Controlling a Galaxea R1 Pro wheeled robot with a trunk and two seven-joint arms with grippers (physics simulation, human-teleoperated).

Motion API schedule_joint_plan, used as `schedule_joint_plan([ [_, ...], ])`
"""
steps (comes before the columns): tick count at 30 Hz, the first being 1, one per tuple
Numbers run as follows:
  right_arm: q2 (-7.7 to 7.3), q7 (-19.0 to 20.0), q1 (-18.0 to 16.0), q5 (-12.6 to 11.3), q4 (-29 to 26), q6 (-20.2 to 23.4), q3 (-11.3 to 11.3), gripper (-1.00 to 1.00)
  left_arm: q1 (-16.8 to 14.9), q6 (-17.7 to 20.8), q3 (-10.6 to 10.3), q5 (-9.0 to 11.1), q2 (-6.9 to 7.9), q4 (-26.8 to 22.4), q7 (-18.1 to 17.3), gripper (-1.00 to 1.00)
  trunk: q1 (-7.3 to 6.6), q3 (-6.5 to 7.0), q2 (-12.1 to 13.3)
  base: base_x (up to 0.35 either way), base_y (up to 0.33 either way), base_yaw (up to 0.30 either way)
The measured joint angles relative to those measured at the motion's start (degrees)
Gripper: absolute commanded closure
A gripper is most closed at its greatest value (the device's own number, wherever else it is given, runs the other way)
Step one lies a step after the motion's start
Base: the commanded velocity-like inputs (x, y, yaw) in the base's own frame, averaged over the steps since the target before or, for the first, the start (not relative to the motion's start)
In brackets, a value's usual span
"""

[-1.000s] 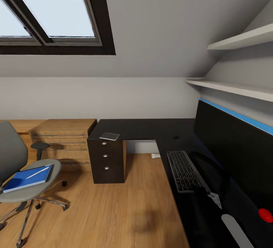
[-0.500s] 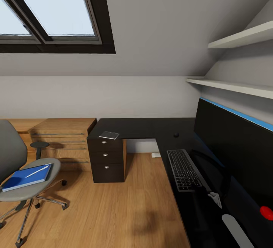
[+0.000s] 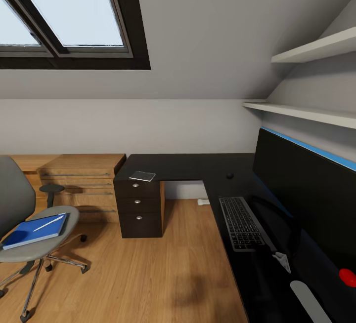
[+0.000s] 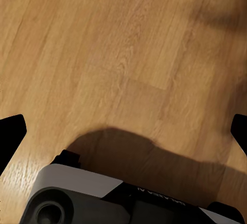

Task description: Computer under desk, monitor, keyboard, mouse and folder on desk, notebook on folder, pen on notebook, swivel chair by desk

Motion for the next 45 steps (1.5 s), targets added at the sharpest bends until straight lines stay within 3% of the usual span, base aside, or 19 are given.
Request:
schedule_joint_plan([
  [45, -0.07, -0.2, 0.0, -0.5, 0.5, 0.0, -0.2, 1.0, 0.0, 0.0, 0.1, 0.0, 0.06, 0.1, 0.0, -1.0, 0.0, 0.01, 0.0, 0.0, 0.0, 0.0],
])
